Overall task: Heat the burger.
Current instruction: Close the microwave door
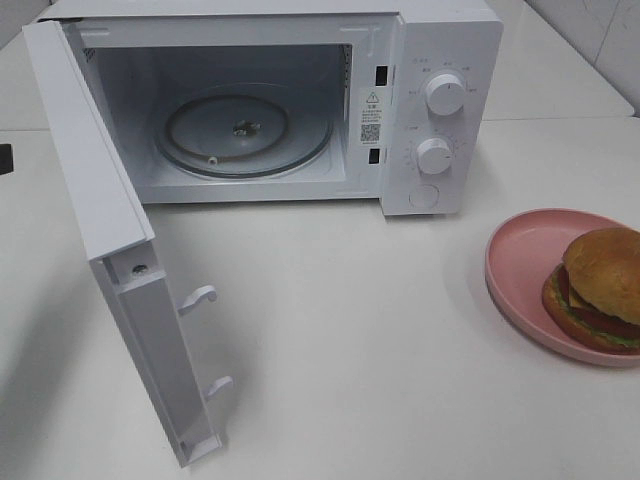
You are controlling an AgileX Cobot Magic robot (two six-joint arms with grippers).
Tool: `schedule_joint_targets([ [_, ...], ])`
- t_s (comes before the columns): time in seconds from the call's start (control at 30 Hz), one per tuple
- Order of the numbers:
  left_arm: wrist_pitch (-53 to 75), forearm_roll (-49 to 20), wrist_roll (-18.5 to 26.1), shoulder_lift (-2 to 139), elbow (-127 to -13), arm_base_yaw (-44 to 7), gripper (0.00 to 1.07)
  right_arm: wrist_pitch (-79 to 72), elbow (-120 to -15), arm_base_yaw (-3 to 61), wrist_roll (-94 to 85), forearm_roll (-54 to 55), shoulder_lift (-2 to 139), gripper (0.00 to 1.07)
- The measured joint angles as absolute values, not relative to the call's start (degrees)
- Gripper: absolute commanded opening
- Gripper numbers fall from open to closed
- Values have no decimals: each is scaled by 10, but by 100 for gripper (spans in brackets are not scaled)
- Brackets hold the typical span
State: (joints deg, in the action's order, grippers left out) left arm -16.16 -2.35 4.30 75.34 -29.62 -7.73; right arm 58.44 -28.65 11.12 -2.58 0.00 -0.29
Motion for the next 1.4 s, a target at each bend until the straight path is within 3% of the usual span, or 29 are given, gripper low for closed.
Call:
schedule_joint_targets([
  [0.43, -225, 25, 28, 823, -296, -77, 0, 584, -286, 111, -26, 0, -3, 64],
  [0.5, -236, 66, -5, 833, -296, -77, 0, 584, -286, 111, -26, 0, -3, 64],
  [0.83, -290, 151, -79, 871, -297, -77, 0, 584, -286, 111, -26, 0, -3, 64],
  [1.07, -311, 176, -96, 895, -297, -80, 0, 584, -286, 111, -26, 0, -3, 64],
  [1.4, -307, 172, -96, 944, -343, -131, 0, 584, -286, 111, -26, 0, -3, 64],
])
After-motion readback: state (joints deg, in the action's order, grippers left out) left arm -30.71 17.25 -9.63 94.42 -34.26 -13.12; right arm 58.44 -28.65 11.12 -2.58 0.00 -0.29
